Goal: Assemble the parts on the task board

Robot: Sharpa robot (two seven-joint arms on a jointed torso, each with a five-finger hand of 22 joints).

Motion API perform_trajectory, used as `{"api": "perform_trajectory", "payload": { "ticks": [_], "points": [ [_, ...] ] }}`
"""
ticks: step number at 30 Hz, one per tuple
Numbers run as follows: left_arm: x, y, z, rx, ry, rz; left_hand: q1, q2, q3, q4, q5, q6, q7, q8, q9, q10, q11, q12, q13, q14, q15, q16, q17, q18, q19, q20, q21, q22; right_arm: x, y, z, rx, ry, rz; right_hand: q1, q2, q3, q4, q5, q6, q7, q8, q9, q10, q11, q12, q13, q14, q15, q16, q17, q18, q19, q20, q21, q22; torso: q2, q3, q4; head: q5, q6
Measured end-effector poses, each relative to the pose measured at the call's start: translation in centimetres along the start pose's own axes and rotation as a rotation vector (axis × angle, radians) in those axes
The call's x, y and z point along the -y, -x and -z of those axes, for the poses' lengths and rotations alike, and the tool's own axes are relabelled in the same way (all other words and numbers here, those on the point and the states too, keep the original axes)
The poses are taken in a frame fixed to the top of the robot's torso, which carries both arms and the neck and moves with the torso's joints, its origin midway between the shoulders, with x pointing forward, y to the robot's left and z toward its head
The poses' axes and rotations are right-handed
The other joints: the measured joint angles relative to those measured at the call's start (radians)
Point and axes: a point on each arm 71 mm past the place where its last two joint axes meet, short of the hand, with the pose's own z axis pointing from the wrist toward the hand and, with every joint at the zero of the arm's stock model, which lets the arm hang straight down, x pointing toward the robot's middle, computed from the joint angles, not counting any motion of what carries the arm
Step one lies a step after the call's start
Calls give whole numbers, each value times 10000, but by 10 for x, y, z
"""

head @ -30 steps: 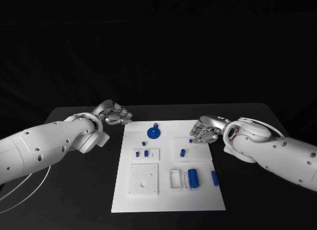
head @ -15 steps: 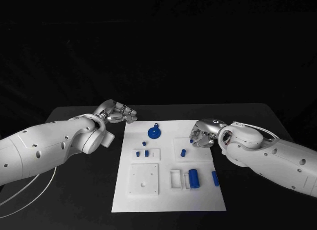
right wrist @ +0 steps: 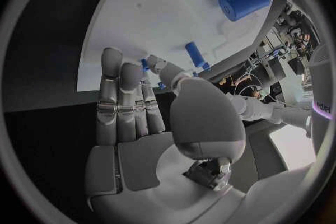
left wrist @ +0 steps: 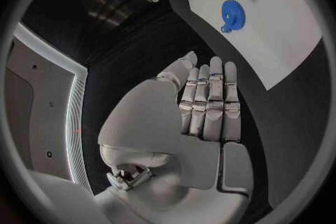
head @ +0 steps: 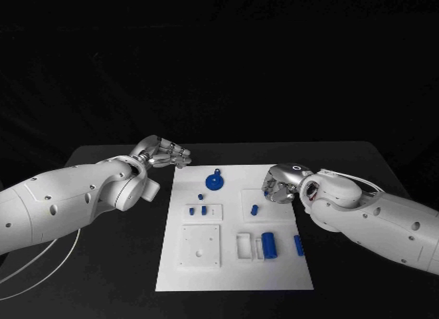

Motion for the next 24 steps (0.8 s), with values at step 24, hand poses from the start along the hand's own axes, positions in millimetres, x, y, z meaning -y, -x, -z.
{"api": "perform_trajectory", "payload": {
  "ticks": [24],
  "points": [
    [-1,0,0,-46,32,110,0,0,-28,-29,0,0,0,0,1,1,0,0,0,-1,0,0,9,0,0,-1,0,-9,-8,-3,-2,151,-7,247,256,357,889,-420,-502,1115,-265,-11,22,1069,-259,-79,25,-5,-262,-3,63,-235,13,-317,239,423,-3,1,-1,-21,-34]
  ]
}}
